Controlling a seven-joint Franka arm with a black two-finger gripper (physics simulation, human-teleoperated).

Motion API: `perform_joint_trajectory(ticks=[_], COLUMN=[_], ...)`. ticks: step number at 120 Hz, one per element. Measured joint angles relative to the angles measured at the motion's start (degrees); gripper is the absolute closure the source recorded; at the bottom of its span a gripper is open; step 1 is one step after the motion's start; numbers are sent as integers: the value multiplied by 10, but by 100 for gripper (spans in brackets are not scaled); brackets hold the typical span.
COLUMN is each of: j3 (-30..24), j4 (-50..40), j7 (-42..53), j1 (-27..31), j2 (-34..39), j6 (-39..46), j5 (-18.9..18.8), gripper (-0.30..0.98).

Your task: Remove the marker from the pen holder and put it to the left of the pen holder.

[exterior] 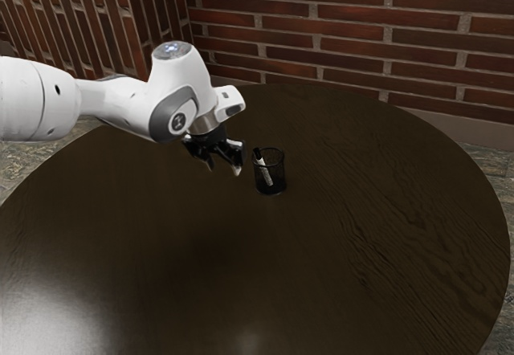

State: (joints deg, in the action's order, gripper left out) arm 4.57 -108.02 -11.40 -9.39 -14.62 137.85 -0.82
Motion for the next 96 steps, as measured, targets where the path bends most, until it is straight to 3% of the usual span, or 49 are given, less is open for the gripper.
perform_joint_trajectory(ticks=[38, 78, 96], j3=[-1, -1, -1], j4=[105, 215, 236], j7=[-10, -7, 0], j1=[-7, 5, 15], j2=[-92, -185, -206], j6=[7, 8, 8], j5=[4, 42, 52], gripper=[27, 16, 20])
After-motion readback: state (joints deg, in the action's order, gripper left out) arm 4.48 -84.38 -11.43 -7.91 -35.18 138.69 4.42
